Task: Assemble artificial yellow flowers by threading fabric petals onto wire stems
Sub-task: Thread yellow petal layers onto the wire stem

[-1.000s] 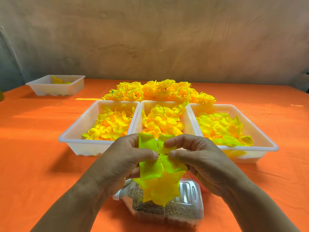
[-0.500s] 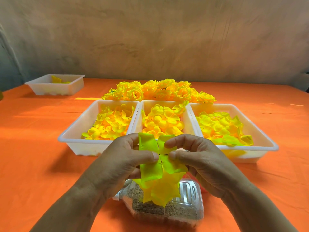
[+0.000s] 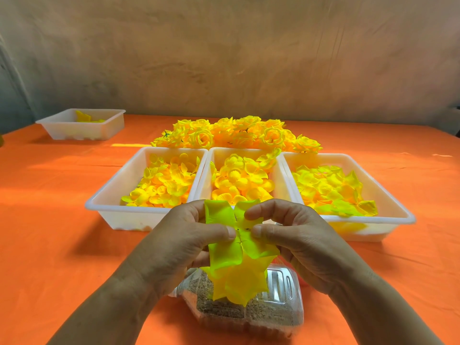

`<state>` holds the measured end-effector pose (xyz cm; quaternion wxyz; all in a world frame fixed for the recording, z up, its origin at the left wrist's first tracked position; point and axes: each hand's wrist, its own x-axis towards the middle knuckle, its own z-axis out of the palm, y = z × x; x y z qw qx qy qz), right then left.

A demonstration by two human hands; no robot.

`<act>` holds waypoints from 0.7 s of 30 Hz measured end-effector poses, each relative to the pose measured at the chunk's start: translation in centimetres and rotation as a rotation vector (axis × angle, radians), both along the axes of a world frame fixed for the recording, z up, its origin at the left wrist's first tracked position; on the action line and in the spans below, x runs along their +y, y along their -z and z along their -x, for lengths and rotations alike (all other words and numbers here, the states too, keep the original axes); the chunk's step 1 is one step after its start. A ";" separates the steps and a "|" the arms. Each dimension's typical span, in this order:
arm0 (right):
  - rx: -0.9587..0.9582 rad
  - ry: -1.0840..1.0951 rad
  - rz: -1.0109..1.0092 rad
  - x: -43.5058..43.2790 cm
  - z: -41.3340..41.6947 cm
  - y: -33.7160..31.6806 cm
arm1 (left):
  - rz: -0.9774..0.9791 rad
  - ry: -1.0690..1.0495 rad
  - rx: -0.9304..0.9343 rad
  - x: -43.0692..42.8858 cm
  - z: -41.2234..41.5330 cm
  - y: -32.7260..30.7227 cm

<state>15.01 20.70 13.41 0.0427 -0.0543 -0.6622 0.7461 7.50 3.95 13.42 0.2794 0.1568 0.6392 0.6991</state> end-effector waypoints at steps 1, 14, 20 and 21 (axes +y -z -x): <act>-0.003 -0.001 -0.003 0.0 0.0 0.0 | -0.001 0.003 -0.008 0.0 0.0 0.0; -0.013 -0.023 -0.059 0.0 0.0 -0.2 | -0.011 0.011 -0.043 0.1 0.3 0.1; -0.017 -0.023 -0.053 -0.1 -0.1 -0.4 | -0.018 0.008 -0.034 0.2 0.1 -0.1; -0.016 -0.022 -0.052 -0.1 -0.1 -0.4 | -0.020 0.011 -0.030 0.2 0.1 -0.1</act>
